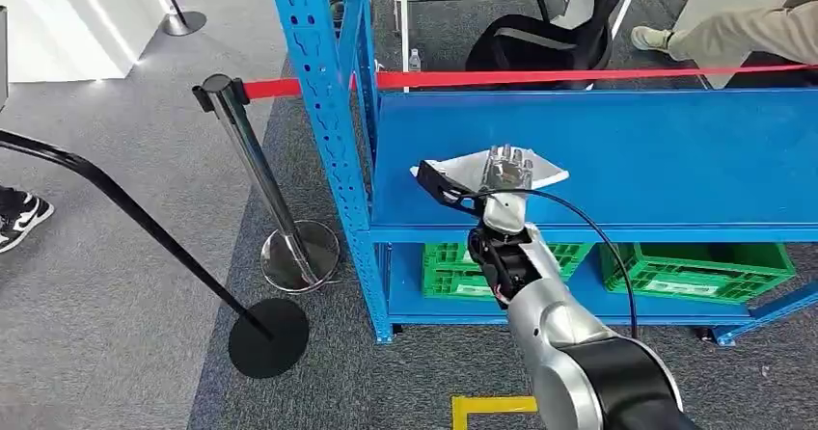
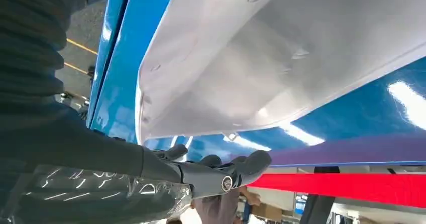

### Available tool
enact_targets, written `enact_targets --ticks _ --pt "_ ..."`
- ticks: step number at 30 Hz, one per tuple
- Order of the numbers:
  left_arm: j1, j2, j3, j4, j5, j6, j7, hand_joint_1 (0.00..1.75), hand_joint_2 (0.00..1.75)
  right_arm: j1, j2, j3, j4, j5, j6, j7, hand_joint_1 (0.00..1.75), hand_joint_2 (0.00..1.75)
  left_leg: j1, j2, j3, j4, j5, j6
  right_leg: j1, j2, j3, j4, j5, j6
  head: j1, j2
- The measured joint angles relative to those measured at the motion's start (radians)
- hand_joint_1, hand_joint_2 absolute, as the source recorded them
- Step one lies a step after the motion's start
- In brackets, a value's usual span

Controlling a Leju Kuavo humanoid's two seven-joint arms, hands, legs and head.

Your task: Take the parts from the cabinet and place them on the table.

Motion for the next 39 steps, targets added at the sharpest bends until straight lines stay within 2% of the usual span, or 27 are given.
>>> enact_targets --ticks 3,10,27,39 --pt "0.001 0.000 0.000 0.000 0.002 -0.001 -0.008 0.00 0.00 0.000 -0.007 -0.002 0.000 0.000 -0.006 0.000 0.00 1.75 -0.001 0.000 0.000 0.000 0.000 0.004 -0.001 0.000 0.002 -0.004 0.002 0.003 0.000 0.000" --pt "0.006 0.002 0.000 0.000 0.003 -0.003 -0.014 0.00 0.00 0.000 -0.023 -0.016 0.000 -0.003 -0.015 0.000 0.00 1.75 -0.004 -0.001 0.000 0.000 0.000 0.007 -0.004 0.000 0.003 -0.005 0.003 0.005 0.000 0.000" --pt "0.017 0.005 0.002 0.000 0.005 -0.003 -0.024 0.00 0.00 0.035 -0.046 -0.055 0.000 -0.039 -0.057 -0.014 0.00 1.75 -0.005 -0.001 0.001 0.000 0.000 0.008 -0.004 0.000 0.004 -0.005 0.003 0.005 0.000 0.000" --pt "0.016 0.006 0.002 0.000 0.003 -0.002 -0.018 0.00 0.00 0.049 -0.041 -0.071 0.000 -0.046 -0.057 -0.027 0.00 1.75 -0.005 -0.001 0.007 0.000 -0.001 0.010 -0.005 0.000 0.010 -0.005 0.002 0.006 0.000 0.000"
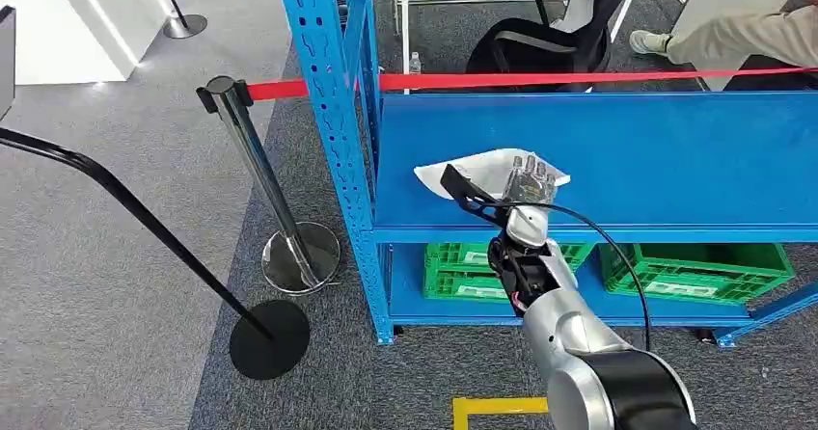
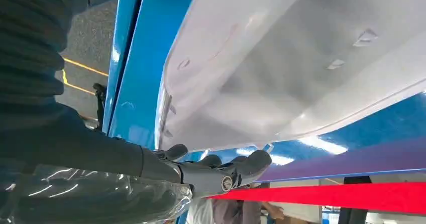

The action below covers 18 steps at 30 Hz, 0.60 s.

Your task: Take the parts from the cabinet and place them on the table.

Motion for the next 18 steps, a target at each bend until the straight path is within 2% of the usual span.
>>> enact_targets --ticks 12,13,15,16,17,18 --pt "0.001 0.000 0.005 0.000 0.001 0.000 0.000 0.00 0.00 -0.008 0.015 0.000 0.000 0.020 0.015 -0.003 0.00 1.75 0.000 0.000 0.002 0.000 0.000 0.001 0.000 0.000 0.003 0.000 0.000 0.000 0.000 0.000" --pt "0.001 0.000 0.006 0.000 0.002 0.000 0.000 0.00 0.00 -0.010 0.017 0.000 0.000 0.024 0.015 -0.003 0.00 0.00 0.000 0.000 0.002 0.000 0.000 0.001 0.000 0.000 0.003 0.000 0.000 0.000 0.000 0.000" --pt "0.001 0.000 0.006 0.000 0.002 0.000 0.000 0.00 0.00 -0.010 0.022 0.000 0.000 0.028 0.019 -0.003 0.00 0.00 0.000 -0.001 0.001 0.000 0.001 0.001 0.000 0.000 0.002 0.000 0.000 0.000 0.000 0.000" --pt "0.001 0.000 0.007 0.000 0.002 0.000 0.000 0.00 0.00 -0.010 0.024 0.000 0.000 0.029 0.022 -0.003 0.16 0.00 0.000 -0.001 0.001 0.000 0.001 0.002 0.000 0.000 0.002 0.000 0.000 0.000 0.000 0.000" --pt "0.001 0.000 0.008 0.000 0.002 0.000 0.000 0.00 0.00 -0.011 0.027 0.000 0.000 0.030 0.025 -0.003 0.16 0.00 0.000 -0.001 0.001 0.000 0.001 0.002 0.000 0.000 0.002 0.000 0.000 0.000 0.000 0.000" --pt "0.001 0.000 0.008 0.000 0.002 0.000 0.000 0.00 0.00 -0.011 0.028 0.000 0.000 0.031 0.027 -0.003 1.50 0.00 0.000 -0.001 0.001 0.000 0.001 0.002 0.000 0.000 0.002 0.000 0.000 0.000 0.000 0.000"
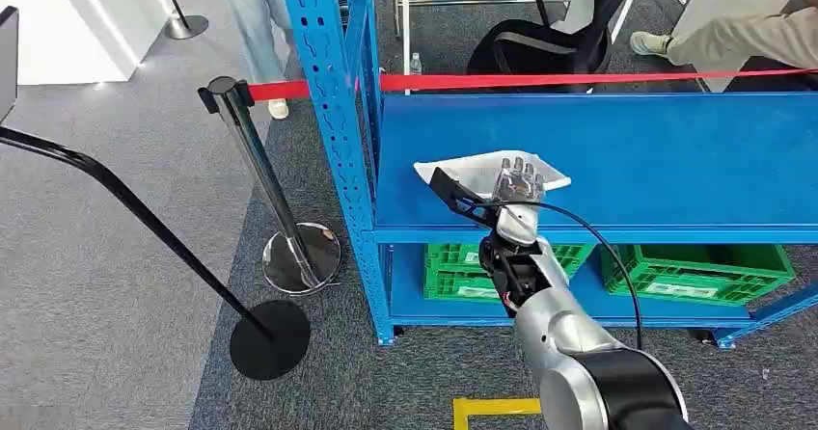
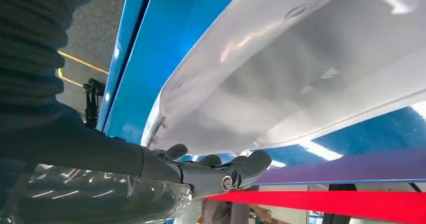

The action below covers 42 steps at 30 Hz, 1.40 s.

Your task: Take the parts from the cabinet and place them on the table.

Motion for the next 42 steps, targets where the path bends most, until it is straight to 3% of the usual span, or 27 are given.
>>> enact_targets --ticks 1,4,32,38,42 --pt "0.000 0.000 0.000 0.000 0.000 0.000 0.000 0.00 0.00 -0.001 0.002 0.000 0.000 0.000 0.005 0.000 1.69 0.00 0.000 0.000 0.000 0.000 0.000 0.000 0.000 0.000 0.000 0.000 0.000 0.000 0.000 0.000" --pt "0.000 0.000 0.000 0.000 0.000 0.000 0.000 0.00 0.00 -0.003 0.005 0.001 0.000 0.009 0.015 0.000 1.75 0.00 0.000 0.000 0.000 0.000 0.000 0.000 0.000 0.000 -0.001 0.000 0.000 0.000 0.000 0.000" --pt "0.000 0.000 0.019 0.000 0.031 0.008 -0.029 0.00 0.00 -0.028 0.003 0.003 0.000 0.019 0.008 0.000 1.75 0.00 0.000 0.000 0.002 0.000 0.000 0.000 0.000 0.000 0.001 0.000 0.000 0.000 0.000 0.000" --pt "0.000 0.001 0.019 0.000 0.003 0.075 0.012 0.00 0.00 -0.028 0.003 0.003 0.000 0.028 0.008 -0.003 1.75 0.00 0.000 0.000 0.002 0.000 0.000 0.000 0.000 0.000 0.001 0.000 0.000 0.000 0.000 0.000" --pt "0.001 0.002 0.019 0.000 -0.001 0.082 0.019 0.00 0.00 -0.028 0.003 0.003 0.000 0.030 0.008 -0.003 1.75 0.00 0.000 0.000 0.002 0.000 0.000 0.000 0.000 0.000 0.001 0.000 0.000 0.000 0.000 0.000"
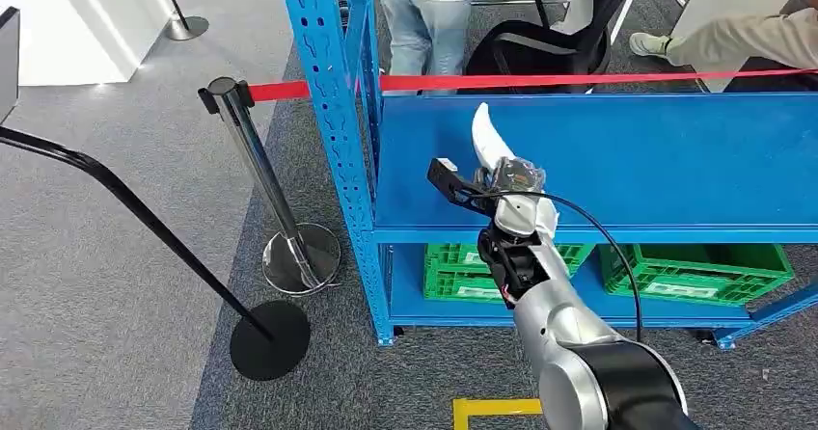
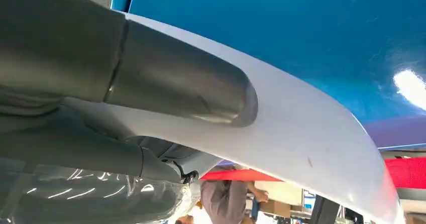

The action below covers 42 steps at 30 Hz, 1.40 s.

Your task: Take the parts from the cabinet and place them on the table.

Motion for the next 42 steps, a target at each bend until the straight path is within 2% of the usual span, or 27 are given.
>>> enact_targets --ticks 2,10,14,20,30,37,40,42 --pt "0.000 0.000 0.008 0.000 0.039 -0.028 -0.005 0.00 0.00 0.000 0.000 0.000 0.000 0.002 0.000 0.000 1.75 0.00 0.000 0.000 0.000 0.000 0.000 0.000 0.000 0.000 0.000 0.000 0.000 0.000 0.000 0.000" --pt "0.000 -0.001 0.020 0.000 0.037 -0.023 0.010 0.00 0.00 0.000 0.001 -0.002 0.000 0.001 -0.002 -0.003 1.75 0.00 0.000 0.000 0.000 0.000 0.000 0.000 0.000 0.000 0.000 0.000 0.000 0.000 0.000 0.000" --pt "0.000 -0.001 0.021 0.000 0.036 -0.024 0.010 0.00 0.00 0.000 0.001 -0.019 -0.002 -0.050 -0.042 -0.042 1.75 0.00 0.000 0.000 0.000 0.000 0.000 0.000 0.000 0.000 0.000 0.000 0.000 0.000 0.000 0.000" --pt "0.002 -0.002 0.021 0.000 0.036 -0.024 0.003 0.00 0.00 -0.001 0.009 -0.133 -0.026 -0.246 -0.140 -0.228 1.75 0.00 0.000 0.000 0.001 0.000 0.000 0.000 0.000 0.000 0.001 0.000 0.000 0.000 0.000 0.000" --pt "0.011 -0.002 0.026 0.000 0.036 -0.024 -0.010 0.00 0.00 -0.010 0.021 -0.309 -0.065 -0.517 -0.243 -0.532 1.75 0.00 0.000 0.000 0.000 0.000 0.000 0.001 0.000 0.000 0.001 0.000 0.000 0.000 0.000 0.000" --pt "0.012 -0.002 0.029 0.000 0.038 -0.024 -0.018 0.00 0.00 -0.012 0.040 -0.349 -0.118 -0.683 -0.259 -0.731 1.75 0.00 0.000 0.000 -0.002 0.000 0.000 0.001 0.000 0.000 -0.001 0.000 0.000 0.000 0.000 0.000" --pt "0.012 -0.002 0.031 0.000 0.041 -0.024 -0.023 0.00 0.00 -0.008 0.056 -0.348 -0.157 -0.766 -0.260 -0.795 1.75 0.00 0.000 0.000 -0.002 0.000 0.000 0.001 0.000 0.000 -0.002 0.000 0.000 0.000 0.000 0.000" --pt "0.013 -0.001 0.035 0.000 0.044 -0.024 -0.027 0.00 0.00 0.006 0.071 -0.330 -0.203 -0.832 -0.260 -0.813 1.75 0.00 0.000 0.000 -0.002 0.000 0.000 0.001 0.000 0.000 -0.002 0.000 0.000 0.000 0.000 0.000"
